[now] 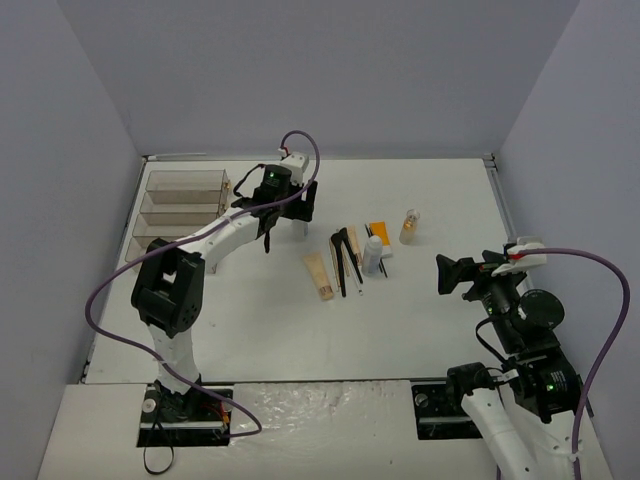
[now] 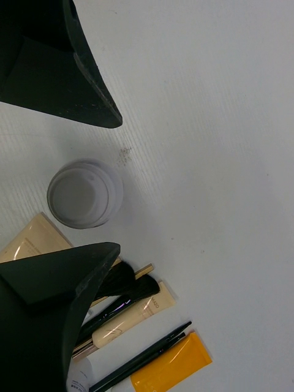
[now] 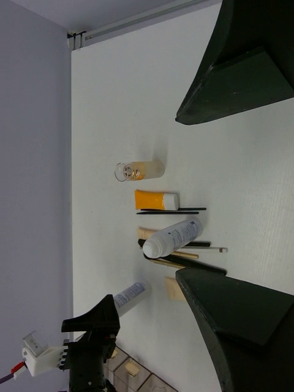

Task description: Organize the makeup

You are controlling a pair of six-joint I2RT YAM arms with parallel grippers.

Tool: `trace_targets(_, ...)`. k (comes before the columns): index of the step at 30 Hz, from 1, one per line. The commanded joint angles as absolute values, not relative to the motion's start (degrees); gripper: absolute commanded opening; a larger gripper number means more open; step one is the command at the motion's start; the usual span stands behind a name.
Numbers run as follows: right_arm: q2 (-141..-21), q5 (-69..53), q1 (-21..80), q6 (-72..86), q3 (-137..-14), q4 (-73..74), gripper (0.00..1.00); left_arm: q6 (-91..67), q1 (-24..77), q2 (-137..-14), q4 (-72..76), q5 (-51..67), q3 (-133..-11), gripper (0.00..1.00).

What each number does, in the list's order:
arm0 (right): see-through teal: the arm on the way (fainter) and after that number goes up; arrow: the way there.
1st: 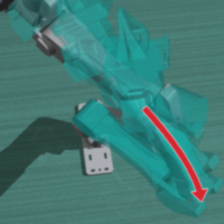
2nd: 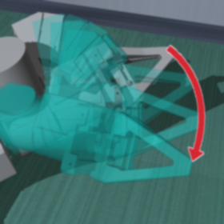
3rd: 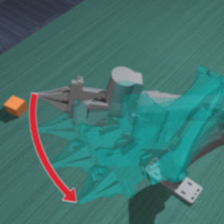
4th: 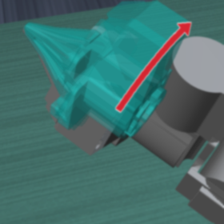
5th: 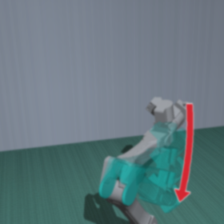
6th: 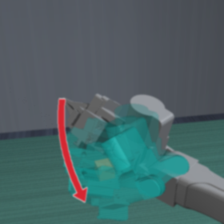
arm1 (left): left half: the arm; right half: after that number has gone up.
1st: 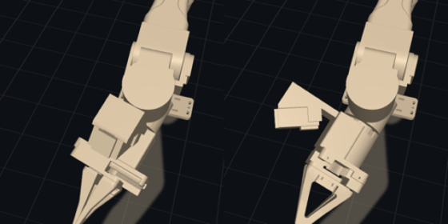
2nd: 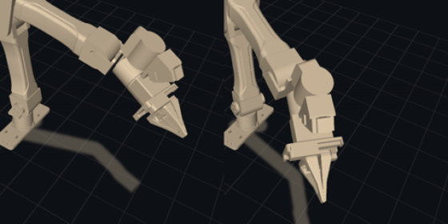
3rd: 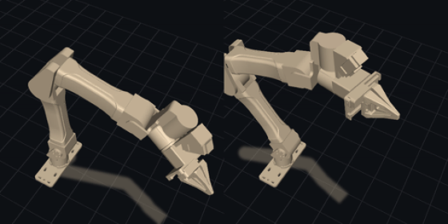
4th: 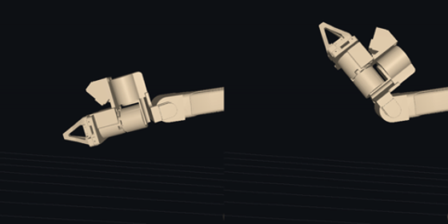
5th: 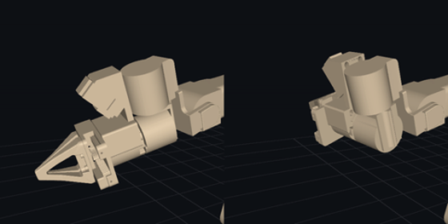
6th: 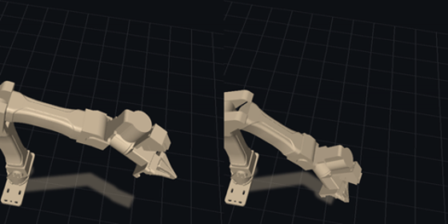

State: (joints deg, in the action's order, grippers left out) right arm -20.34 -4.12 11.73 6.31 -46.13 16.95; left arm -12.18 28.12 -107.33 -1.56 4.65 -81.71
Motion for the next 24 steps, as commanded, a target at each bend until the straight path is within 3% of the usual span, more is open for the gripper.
trace_targets(1,-20.18,-5.10,12.30,5.89,-45.67,11.92,1.00,-13.83,28.21,-104.94,1.65,4.51,-83.76,0.73)
trace_targets(24,-18.75,-4.75,12.30,5.95,-45.00,11.78,1.00,-12.59,29.36,-105.94,-2.02,4.51,-83.43,0.69)
